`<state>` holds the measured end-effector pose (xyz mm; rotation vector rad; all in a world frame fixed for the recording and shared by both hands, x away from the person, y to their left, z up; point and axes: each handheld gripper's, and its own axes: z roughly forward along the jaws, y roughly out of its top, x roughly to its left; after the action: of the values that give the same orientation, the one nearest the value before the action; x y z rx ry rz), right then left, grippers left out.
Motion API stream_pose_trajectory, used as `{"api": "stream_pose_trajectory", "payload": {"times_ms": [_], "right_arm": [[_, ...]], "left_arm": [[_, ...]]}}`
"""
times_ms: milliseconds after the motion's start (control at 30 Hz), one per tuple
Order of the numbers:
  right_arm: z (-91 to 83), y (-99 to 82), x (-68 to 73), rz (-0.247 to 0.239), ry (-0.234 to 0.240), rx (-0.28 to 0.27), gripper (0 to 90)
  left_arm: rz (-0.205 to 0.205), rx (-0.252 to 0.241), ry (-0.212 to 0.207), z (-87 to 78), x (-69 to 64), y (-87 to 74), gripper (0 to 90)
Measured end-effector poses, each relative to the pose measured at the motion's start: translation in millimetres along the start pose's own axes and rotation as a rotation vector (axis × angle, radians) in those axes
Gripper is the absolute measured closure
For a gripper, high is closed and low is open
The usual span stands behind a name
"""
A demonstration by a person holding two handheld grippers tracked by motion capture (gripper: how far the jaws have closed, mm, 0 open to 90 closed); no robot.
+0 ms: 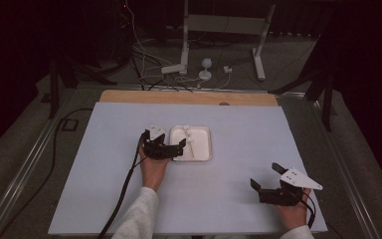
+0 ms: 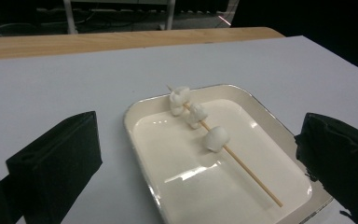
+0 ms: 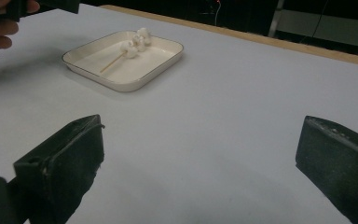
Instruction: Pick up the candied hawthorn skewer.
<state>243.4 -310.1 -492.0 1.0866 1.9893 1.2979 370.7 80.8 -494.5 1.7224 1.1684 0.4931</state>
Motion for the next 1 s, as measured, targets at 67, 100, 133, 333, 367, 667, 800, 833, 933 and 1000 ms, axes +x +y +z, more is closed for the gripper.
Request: {"api": "stream_pose_trajectory", "payload": {"times_ms": [67, 100, 133, 333, 367, 667, 800, 833, 933, 1000], "right_arm": [[-0.1, -0.1, 0.0, 0.0, -0.001, 0.0, 0.9], [-0.1, 0.0, 0.0, 0.002, -0.001, 0.0, 0.9], [-0.1, -0.1, -0.1, 0.002, 0.0, 0.0, 0.9], [0.1, -0.2, -0.2, 0.001, 0.0, 0.0, 0.9], [0.1, -0.2, -0.2, 0.001, 0.0, 0.001, 0.9], [-0.2, -0.3, -0.8, 0.003, -0.003, 0.002, 0.9], [-0.4, -0.4, -1.3, 0.002, -0.003, 0.002, 0.9], [-0.5, -0.5, -1.4, 0.003, -0.003, 0.001, 0.9], [-0.7, -0.6, -2.1, 0.004, -0.004, 0.0, 0.9], [-0.8, -0.7, -2.5, 0.006, -0.003, 0.0, 0.9]], "left_arm": [[-0.002, 0.007, 0.001, 3.6, -2.4, -1.7, 0.8], [-0.002, 0.012, 0.0, 5.4, -3.4, -2.5, 0.8], [-0.002, 0.018, 0.0, 7.1, -4.5, -3.3, 0.8], [-0.001, 0.044, 0.0, 16.8, -11.4, -7.5, 1.3], [-0.002, 0.05, 0.001, 18.6, -12.9, -8.0, 1.3], [0.029, 0.158, 0.023, 36.9, -30.2, -11.7, 4.5], [0.052, 0.22, 0.068, 45.3, -35.8, -15.6, 9.1], [0.059, 0.229, 0.073, 46.1, -36.4, -16.7, 12.8], [0.078, 0.265, 0.092, 47.2, -36.6, -18.8, 21.7], [0.082, 0.268, 0.092, 45.0, -35.6, -18.5, 33.1]]}}
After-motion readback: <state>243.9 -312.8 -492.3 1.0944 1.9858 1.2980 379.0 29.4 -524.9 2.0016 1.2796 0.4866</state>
